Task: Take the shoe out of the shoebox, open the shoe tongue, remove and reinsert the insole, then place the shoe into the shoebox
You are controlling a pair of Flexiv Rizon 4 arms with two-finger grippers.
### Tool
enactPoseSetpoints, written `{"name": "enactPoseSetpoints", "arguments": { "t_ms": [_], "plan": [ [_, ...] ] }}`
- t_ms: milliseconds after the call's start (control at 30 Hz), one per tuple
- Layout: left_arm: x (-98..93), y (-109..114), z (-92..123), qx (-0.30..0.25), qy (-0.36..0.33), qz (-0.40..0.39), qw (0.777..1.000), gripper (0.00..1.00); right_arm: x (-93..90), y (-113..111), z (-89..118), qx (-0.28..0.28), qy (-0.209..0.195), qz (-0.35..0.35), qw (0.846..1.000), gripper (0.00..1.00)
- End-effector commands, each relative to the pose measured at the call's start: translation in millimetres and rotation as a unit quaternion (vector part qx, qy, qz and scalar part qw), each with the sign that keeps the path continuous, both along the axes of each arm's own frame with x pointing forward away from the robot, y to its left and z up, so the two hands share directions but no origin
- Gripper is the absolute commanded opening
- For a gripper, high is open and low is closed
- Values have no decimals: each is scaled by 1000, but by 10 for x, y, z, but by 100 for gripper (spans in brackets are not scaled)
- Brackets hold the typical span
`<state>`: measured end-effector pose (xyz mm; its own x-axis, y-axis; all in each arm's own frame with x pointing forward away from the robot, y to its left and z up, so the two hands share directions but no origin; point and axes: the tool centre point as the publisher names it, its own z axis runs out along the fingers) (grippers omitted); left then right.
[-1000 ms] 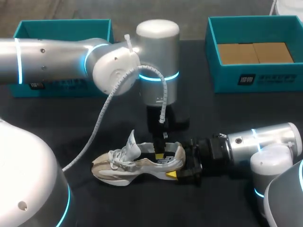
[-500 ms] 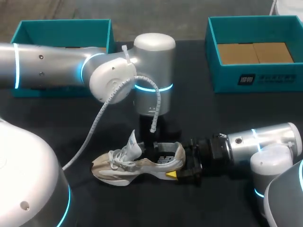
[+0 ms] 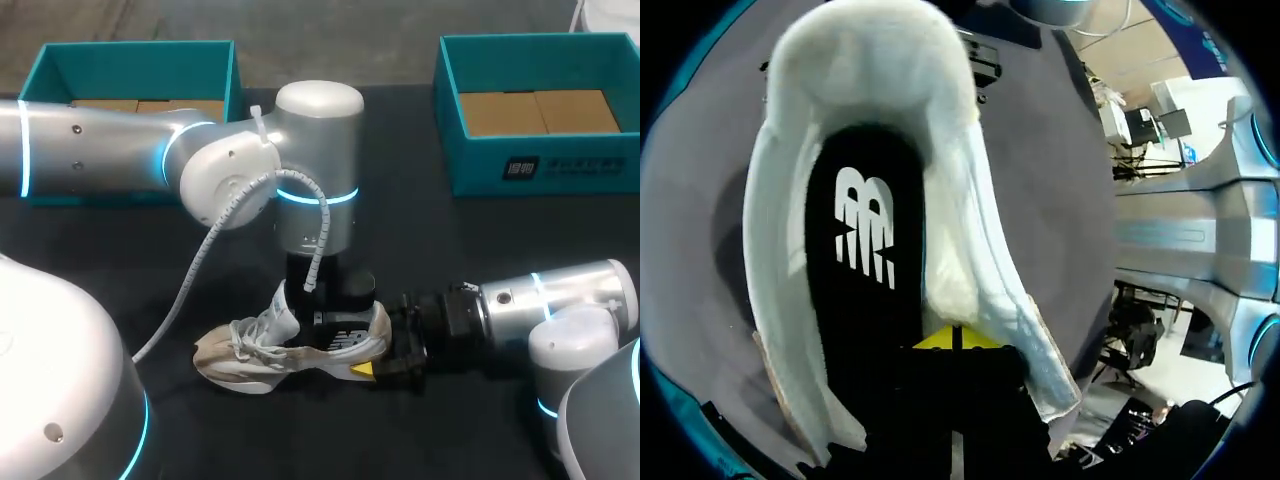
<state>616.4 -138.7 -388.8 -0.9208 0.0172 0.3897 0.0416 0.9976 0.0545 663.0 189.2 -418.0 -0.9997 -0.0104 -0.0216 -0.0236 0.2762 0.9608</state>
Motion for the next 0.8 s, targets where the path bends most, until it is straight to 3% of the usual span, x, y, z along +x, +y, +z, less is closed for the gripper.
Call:
{"name": "enactPoseSetpoints", "arguments": {
  "t_ms": [33, 67, 133, 200, 267, 533, 800],
  "plan": [
    [-12, -5, -51, -2, -2, 5, 1000, 0, 2, 13, 6, -3, 0, 0, 1000, 0],
    [-2, -9, -63, -2, -4, 7, 1000, 0, 2, 13, 6, -3, 0, 0, 1000, 0],
    [23, -17, -99, -1, -15, 14, 1000, 10, 2, 13, 6, -3, 0, 0, 1000, 0],
    [64, -26, -129, -5, -17, 23, 1000, 27, 2, 13, 6, -3, 0, 0, 1000, 0],
    [90, -34, -144, -9, -27, 29, 999, 33, 2, 13, 6, -3, 0, 0, 1000, 0],
    [130, -81, -148, -19, -85, 33, 996, 34, 2, 13, 6, -3, 0, 0, 1000, 0],
    [181, -82, -285, -10, -134, 44, 990, 34, 2, 13, 6, -3, 0, 0, 1000, 0]
  ]
}}
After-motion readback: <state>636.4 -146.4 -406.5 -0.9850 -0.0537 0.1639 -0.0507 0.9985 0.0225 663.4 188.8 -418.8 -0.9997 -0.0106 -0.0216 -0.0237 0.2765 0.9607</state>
